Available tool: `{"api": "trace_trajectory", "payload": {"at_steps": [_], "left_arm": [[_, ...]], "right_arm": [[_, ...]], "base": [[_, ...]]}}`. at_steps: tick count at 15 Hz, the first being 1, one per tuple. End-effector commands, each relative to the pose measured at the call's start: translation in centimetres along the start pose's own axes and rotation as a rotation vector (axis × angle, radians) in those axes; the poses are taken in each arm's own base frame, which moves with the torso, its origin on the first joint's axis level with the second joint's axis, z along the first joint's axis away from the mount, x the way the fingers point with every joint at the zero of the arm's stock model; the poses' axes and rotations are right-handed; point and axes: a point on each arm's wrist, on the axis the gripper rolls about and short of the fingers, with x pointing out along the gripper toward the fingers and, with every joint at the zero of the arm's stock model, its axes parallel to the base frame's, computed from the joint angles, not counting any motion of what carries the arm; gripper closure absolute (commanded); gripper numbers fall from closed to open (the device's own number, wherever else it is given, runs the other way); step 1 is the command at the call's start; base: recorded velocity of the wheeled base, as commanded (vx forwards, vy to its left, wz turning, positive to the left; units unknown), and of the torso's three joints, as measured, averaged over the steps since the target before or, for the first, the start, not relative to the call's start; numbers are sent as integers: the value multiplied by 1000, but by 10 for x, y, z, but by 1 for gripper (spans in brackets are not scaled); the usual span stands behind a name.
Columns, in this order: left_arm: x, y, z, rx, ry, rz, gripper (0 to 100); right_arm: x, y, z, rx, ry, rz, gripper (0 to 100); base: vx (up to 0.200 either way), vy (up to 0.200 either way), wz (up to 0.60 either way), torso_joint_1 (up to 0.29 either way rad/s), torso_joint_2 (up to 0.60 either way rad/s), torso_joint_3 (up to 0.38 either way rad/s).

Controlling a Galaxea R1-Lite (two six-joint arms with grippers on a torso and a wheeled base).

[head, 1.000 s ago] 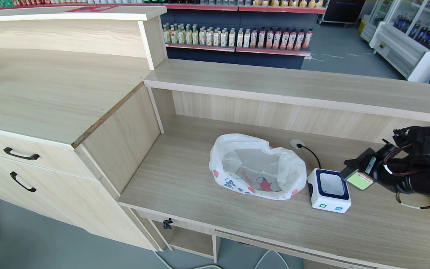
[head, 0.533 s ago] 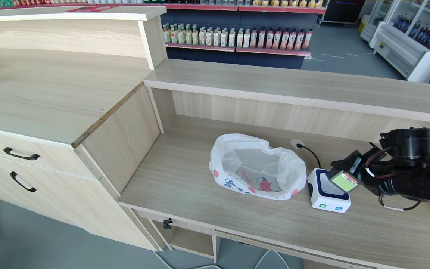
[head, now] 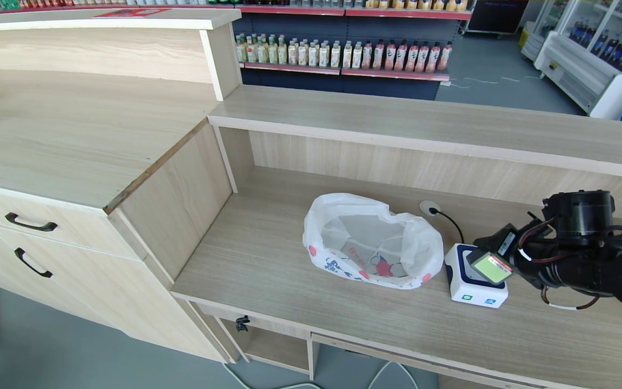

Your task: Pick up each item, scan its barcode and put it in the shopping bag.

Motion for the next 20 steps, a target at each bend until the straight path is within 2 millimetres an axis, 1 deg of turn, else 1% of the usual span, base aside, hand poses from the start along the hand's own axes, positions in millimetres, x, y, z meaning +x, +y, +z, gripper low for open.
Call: {"api": "trace_trajectory", "payload": {"at_steps": [1, 4, 7, 8, 11, 15, 18, 20], "left_arm": [[0, 0, 0, 0, 1, 0, 0], [0, 0, 0, 0, 0, 0, 0], [0, 0, 0, 0, 0, 0, 0], [0, 0, 0, 0, 1, 0, 0], [0, 0, 0, 0, 0, 0, 0], [0, 0, 0, 0, 1, 0, 0], [0, 0, 0, 0, 1, 0, 0], [0, 0, 0, 0, 0, 0, 0]], "right_arm": [[1, 0, -1, -1, 2, 1, 100], [6, -1, -2, -1, 3, -8, 100], [7, -2, -3, -1, 5, -13, 100], [7, 3, -3, -8, 4, -1, 100], [10, 6, -1, -11, -3, 7, 100], [14, 7, -2, -11, 5, 7, 100], [25, 5, -4, 40, 22, -6, 100], [30, 5, -1, 70, 17, -5, 100]], "base": [[0, 0, 0, 0, 0, 0], [0, 0, 0, 0, 0, 0], [0, 0, 0, 0, 0, 0], [0, 0, 0, 0, 0, 0], [0, 0, 0, 0, 0, 0], [0, 0, 0, 0, 0, 0], [0, 0, 0, 0, 0, 0], [0, 0, 0, 0, 0, 0]]}}
